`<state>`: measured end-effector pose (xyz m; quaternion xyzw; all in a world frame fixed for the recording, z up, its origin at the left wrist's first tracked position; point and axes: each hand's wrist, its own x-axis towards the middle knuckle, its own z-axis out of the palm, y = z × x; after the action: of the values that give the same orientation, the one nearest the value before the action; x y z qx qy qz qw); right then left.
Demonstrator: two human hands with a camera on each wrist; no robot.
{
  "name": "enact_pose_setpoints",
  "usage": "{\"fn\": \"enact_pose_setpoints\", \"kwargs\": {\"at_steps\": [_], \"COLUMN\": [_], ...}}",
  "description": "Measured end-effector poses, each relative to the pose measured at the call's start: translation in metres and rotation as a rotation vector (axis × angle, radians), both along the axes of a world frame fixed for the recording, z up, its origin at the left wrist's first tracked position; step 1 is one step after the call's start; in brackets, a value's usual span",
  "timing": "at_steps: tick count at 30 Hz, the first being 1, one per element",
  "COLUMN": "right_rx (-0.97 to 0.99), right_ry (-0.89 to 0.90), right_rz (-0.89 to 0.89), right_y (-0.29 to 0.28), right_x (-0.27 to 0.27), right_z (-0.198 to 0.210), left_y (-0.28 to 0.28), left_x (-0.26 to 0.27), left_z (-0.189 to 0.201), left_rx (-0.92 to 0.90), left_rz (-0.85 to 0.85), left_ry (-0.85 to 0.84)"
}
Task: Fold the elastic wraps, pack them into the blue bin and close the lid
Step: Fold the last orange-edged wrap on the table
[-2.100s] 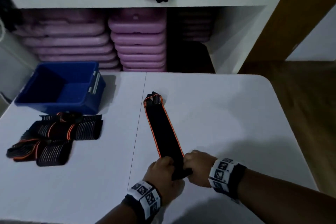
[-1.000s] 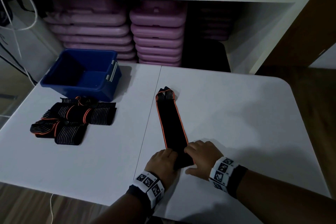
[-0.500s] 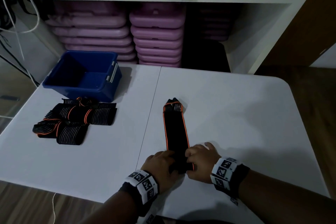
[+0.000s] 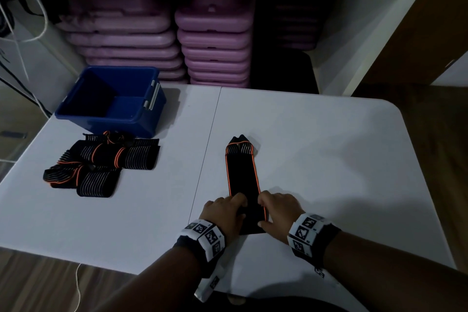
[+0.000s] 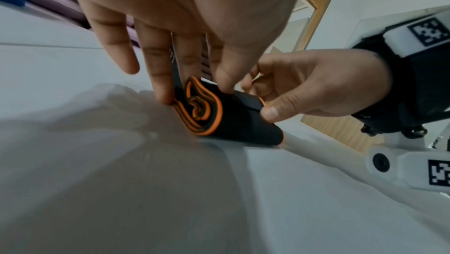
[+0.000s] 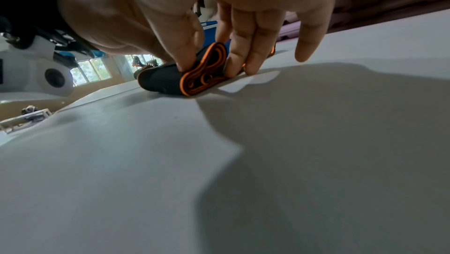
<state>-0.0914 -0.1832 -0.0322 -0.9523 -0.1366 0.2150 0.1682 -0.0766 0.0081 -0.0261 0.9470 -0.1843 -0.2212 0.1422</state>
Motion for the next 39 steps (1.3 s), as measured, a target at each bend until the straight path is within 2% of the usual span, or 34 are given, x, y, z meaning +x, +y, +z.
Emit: {"fn": "enact_pose_setpoints", "kwargs": {"at_steps": [7,11,13,18,24,29,35,37,39], "right_rx": [-0.060,-0.090,-0.046,0.048,0.017,-0.052,-0.055,-0.046,-0.045], "right_ry": [-0.122,-0.082,-0.083,-0.058,-0.002,0.015,0.057,0.032,0.005], "right_rz": [0.158,0.202,0.179,0.079,-0.022,-0.064,-0.272,-0.283,-0.244], "right_y": [0.003,-0.004,-0.003,-0.003,0.005,0.011,0.016,0.017,0.017], "right_x": [-0.013,-0.010,-0.006,0.003,0.029,0.047,0.062,0.064,0.063], "right_z": [-0.009,-0.005,-0.004,-0.003,-0.004,-0.002,-0.001,0.000,0.003], "left_y": [0.000,0.001,-0.001,0.001,0.004,0.001,0.000,-0.002,-0.005], "left_x": [-0.015,-0.021,-0.019,-0.002,0.029,0.048,0.063,0.065,0.064], "left_z": [-0.007,-0.007,-0.005,0.002,0.004,0.006,0.007,0.006,0.003], "left_rx": [0.041,0.108,0.090,0.022,0.012,0.042,-0.028,-0.007,0.078], "left_rz": [-0.075,-0.134,-0.116,-0.098,-0.071,-0.024,0.064,0.024,-0.106], "left_ry": [-0.127,-0.144,-0.177,-0.103,0.035,0.056,0.039,0.010,-0.073]}}
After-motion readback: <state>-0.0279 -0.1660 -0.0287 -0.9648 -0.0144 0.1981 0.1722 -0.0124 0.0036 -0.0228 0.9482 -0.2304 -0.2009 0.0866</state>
